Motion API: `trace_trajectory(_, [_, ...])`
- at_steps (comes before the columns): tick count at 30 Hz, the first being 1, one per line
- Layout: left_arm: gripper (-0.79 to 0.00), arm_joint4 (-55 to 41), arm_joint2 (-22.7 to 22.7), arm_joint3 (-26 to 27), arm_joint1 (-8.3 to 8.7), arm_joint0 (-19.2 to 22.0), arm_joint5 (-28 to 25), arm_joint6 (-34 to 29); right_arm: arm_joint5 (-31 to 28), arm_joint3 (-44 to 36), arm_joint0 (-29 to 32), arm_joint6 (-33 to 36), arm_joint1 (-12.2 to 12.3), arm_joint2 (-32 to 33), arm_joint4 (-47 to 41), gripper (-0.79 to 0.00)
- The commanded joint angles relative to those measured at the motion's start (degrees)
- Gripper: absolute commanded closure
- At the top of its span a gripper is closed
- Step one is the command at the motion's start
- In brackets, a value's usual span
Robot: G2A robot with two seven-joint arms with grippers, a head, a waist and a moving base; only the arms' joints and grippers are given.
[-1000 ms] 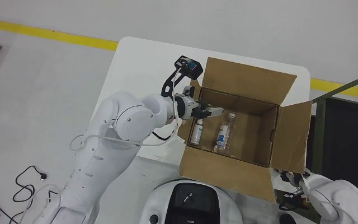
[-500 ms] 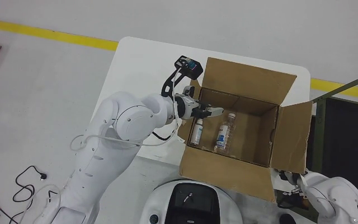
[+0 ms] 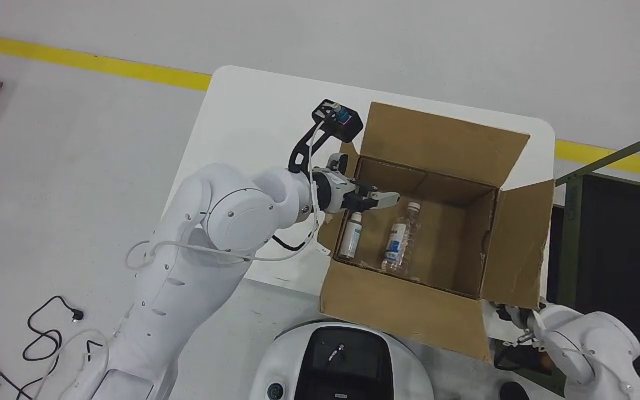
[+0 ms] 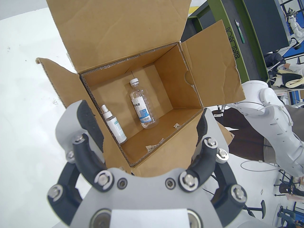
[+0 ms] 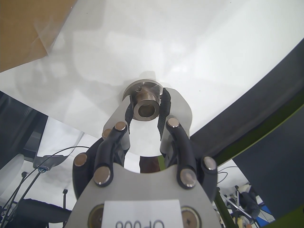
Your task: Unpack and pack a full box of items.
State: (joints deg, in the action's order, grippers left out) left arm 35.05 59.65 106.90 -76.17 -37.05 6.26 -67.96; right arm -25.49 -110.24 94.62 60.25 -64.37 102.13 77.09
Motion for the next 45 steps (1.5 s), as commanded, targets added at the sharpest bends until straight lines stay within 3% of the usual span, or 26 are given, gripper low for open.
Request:
trace_trajectory(1, [-0.785, 0.0, 0.0, 0.0, 0.00, 0.0, 0.0, 0.0, 0.2, 0.2, 0.0, 0.0, 0.1, -0.1, -0.1, -0.237])
trace_trajectory(5, [-0.785, 0.0, 0.0, 0.0, 0.00, 0.0, 0.0, 0.0, 0.4, 0.3, -0.1, 0.1, 0.2, -0.2, -0.4, -0.206])
trace_trajectory(7, [-0.785, 0.0, 0.0, 0.0, 0.00, 0.0, 0.0, 0.0, 0.6, 0.3, -0.1, 0.1, 0.2, -0.2, -0.5, -0.148])
trace_trajectory(9, [-0.785, 0.0, 0.0, 0.0, 0.00, 0.0, 0.0, 0.0, 0.8, 0.4, -0.1, 0.1, 0.3, -0.2, -0.4, 0.000])
trace_trajectory(20, [-0.785, 0.0, 0.0, 0.0, 0.00, 0.0, 0.0, 0.0, 2.5, -4.8, 1.5, 0.8, 0.7, 4.2, -3.0, 0.000])
trace_trajectory(34, [-0.785, 0.0, 0.0, 0.0, 0.00, 0.0, 0.0, 0.0, 7.4, -24.4, 7.6, -3.9, 0.6, 25.3, -16.5, 0.000])
trace_trajectory(40, [-0.785, 0.0, 0.0, 0.0, 0.00, 0.0, 0.0, 0.0, 3.7, -24.4, 5.9, -9.4, 0.9, 31.4, -23.5, 0.000])
trace_trajectory(45, [-0.785, 0.0, 0.0, 0.0, 0.00, 0.0, 0.0, 0.0, -0.3, -24.4, 3.7, -11.2, 1.7, 31.9, -27.2, 0.000])
